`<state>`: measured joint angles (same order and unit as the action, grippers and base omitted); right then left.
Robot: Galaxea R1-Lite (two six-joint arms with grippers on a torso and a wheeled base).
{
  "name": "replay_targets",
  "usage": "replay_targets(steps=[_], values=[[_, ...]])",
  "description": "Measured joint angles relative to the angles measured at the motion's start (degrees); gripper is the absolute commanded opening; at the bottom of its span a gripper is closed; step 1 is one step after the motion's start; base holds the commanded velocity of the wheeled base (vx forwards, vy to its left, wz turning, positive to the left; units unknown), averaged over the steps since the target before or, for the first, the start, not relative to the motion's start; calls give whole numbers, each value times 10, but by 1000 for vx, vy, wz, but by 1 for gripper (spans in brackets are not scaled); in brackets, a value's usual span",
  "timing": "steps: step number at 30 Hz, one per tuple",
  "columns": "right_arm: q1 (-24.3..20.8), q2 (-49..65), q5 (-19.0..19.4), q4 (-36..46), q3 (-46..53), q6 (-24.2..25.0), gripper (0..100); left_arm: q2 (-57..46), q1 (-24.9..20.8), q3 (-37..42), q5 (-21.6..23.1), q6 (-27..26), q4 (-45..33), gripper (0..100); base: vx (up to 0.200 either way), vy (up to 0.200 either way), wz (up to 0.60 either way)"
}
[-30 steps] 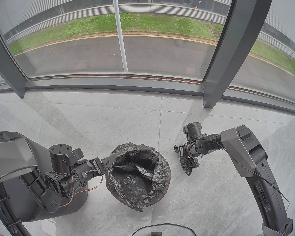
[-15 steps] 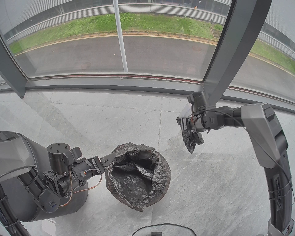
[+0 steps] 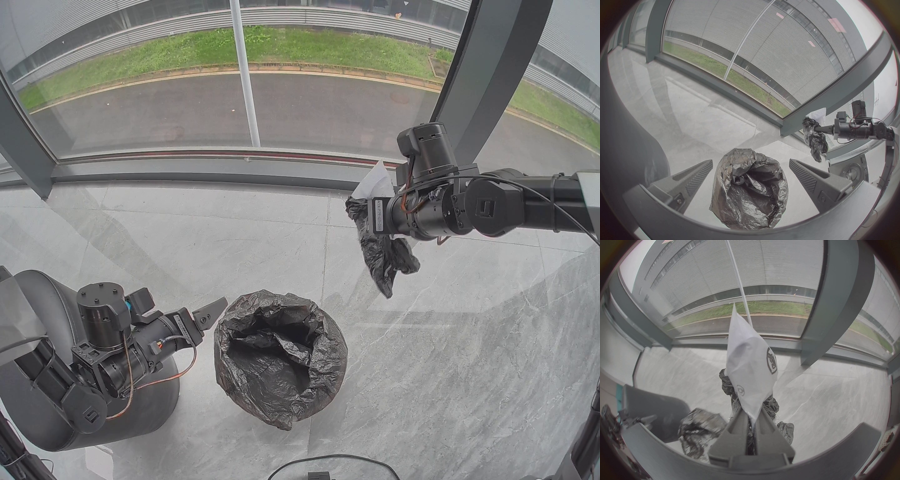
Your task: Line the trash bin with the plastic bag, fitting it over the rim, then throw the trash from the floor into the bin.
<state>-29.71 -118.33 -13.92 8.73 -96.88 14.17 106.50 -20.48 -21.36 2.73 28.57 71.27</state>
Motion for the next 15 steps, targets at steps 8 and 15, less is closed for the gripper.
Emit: replay_targets(steps=[8,15], values=[[-92,52,44,-16,88,30,0,-58,27,29,-20,-49,3,100,0,0,0],[-134,54,63,-76,104,38,0,-119,64,75,-25,-57,0,100,0,0,0]])
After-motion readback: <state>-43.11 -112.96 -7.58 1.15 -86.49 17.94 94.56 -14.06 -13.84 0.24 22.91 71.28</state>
